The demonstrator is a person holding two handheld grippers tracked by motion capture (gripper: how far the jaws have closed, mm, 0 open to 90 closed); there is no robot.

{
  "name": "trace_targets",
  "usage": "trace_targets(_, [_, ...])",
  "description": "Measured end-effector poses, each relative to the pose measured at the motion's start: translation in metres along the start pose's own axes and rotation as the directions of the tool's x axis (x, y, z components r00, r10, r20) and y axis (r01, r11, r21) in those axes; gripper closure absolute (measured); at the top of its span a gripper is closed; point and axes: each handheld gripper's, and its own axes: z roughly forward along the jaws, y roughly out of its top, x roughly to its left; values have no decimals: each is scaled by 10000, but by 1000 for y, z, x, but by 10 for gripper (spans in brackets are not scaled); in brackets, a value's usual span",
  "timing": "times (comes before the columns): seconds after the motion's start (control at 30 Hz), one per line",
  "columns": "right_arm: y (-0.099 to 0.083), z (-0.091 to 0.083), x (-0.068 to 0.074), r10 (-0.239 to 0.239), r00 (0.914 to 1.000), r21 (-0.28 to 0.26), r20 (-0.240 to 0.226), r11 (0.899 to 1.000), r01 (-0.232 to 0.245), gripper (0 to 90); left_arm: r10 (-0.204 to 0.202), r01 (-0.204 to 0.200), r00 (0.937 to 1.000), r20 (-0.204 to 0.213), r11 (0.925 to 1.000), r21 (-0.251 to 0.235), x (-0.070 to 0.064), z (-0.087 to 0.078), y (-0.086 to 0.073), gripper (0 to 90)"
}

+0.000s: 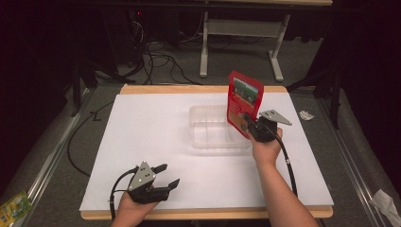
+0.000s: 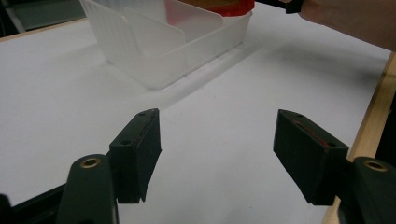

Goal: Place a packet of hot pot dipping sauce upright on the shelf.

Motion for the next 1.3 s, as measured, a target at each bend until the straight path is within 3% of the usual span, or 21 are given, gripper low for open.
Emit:
trace_targets(0.43, [-8, 3, 4, -440, 9990, 347, -10, 9984, 440, 888, -8, 8, 10000, 20, 10000, 30, 1, 0, 0, 325])
trace_targets(1.1, [-31, -2, -1, -402, 9992, 472, 28, 9981, 400, 882, 37, -38, 10000, 56, 9999, 150, -1, 3, -1, 325])
trace_targets(1.3, [-28, -1, 2, -642, 9979, 895, 28, 9939, 637, 826, 37, -38, 10000, 61, 9999, 150, -1, 3, -1, 325])
